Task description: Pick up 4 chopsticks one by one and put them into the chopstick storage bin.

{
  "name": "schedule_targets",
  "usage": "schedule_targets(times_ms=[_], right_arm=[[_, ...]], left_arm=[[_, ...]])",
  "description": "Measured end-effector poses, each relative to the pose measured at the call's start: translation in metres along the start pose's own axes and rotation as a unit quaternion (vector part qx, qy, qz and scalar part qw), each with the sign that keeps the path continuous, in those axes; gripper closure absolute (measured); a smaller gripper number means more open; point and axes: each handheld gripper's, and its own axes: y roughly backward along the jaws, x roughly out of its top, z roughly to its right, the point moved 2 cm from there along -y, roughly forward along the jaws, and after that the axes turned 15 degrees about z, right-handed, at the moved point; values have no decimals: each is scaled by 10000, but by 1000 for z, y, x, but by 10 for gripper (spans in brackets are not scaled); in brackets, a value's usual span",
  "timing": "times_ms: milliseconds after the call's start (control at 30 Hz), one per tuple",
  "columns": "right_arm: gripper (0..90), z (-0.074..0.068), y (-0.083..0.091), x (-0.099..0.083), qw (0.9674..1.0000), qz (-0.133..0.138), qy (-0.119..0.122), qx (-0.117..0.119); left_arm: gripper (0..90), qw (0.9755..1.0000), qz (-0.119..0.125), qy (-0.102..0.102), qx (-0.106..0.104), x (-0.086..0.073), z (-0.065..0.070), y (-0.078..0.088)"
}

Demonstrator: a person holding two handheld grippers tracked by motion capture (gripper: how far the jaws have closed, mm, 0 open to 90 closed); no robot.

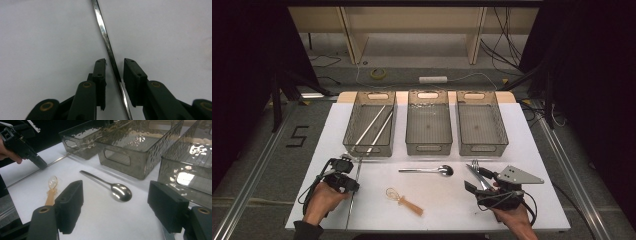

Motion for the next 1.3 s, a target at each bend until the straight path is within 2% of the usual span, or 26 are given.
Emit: schedule_targets(times_ms=[167,233,567,633,1300], right_arm=[[298,0,0,0,10000,-4,-3,-6],[298,0,0,0,10000,-13,3,-8],[298,-1,-1,0,10000,-24,9,-2],[298,-1,-1,0,10000,-25,9,-6],[299,-2,-2,0,10000,-14,28,-7]], left_arm=[[739,9999,66,74,79,-1,0,0],[759,9998,113,74,159,-2,2,0],[795,9996,126,90,232,-2,4,0],[798,9994,157,89,299,-2,6,-1],[821,9991,260,228,226,-5,4,0]])
